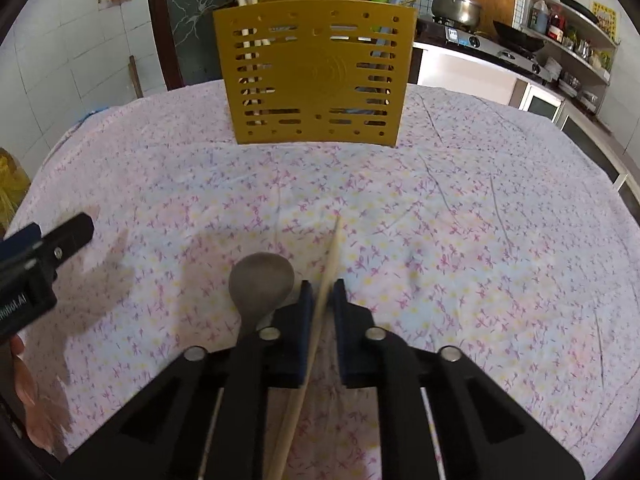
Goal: Organize utensils
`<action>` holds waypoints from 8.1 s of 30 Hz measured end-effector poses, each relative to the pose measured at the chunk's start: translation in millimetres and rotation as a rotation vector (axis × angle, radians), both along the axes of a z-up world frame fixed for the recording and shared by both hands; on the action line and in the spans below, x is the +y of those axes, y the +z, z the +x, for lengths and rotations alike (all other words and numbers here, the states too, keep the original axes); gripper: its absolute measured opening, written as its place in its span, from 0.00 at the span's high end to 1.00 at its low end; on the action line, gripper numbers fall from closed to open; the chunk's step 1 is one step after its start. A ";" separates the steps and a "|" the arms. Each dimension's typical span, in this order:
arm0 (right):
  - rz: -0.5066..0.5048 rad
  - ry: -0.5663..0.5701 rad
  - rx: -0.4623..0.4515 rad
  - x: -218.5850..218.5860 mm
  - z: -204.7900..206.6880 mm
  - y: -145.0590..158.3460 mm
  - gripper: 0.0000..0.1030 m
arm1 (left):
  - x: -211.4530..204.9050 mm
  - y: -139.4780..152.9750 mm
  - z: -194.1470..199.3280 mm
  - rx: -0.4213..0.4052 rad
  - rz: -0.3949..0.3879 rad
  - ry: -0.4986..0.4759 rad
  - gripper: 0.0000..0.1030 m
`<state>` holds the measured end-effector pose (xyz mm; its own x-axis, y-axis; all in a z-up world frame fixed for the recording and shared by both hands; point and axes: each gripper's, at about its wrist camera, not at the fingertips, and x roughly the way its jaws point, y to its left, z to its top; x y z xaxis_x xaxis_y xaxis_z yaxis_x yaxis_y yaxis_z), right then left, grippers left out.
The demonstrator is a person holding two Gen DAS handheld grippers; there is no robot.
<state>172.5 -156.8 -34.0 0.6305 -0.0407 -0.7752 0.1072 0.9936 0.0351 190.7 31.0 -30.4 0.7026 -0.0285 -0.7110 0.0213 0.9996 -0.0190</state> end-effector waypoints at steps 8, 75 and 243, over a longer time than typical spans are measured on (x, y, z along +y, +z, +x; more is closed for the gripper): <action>0.043 -0.016 0.002 -49.8 -6.8 0.5 0.90 | -42.5 -3.7 -3.3 0.036 -0.003 -0.053 0.07; 0.117 -0.014 -0.198 -94.2 -26.7 40.5 0.94 | -84.7 26.4 -5.7 0.021 -0.034 -0.073 0.66; -0.153 -0.054 -0.651 -58.7 -181.3 65.8 0.04 | -34.4 37.4 -174.0 -0.568 -0.016 -0.048 0.05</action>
<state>-8.8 -215.5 31.8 0.9613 -0.1646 -0.2207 0.1617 0.9863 -0.0313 16.6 -3.4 7.0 0.9721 -0.0774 -0.2214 0.0779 0.9969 -0.0064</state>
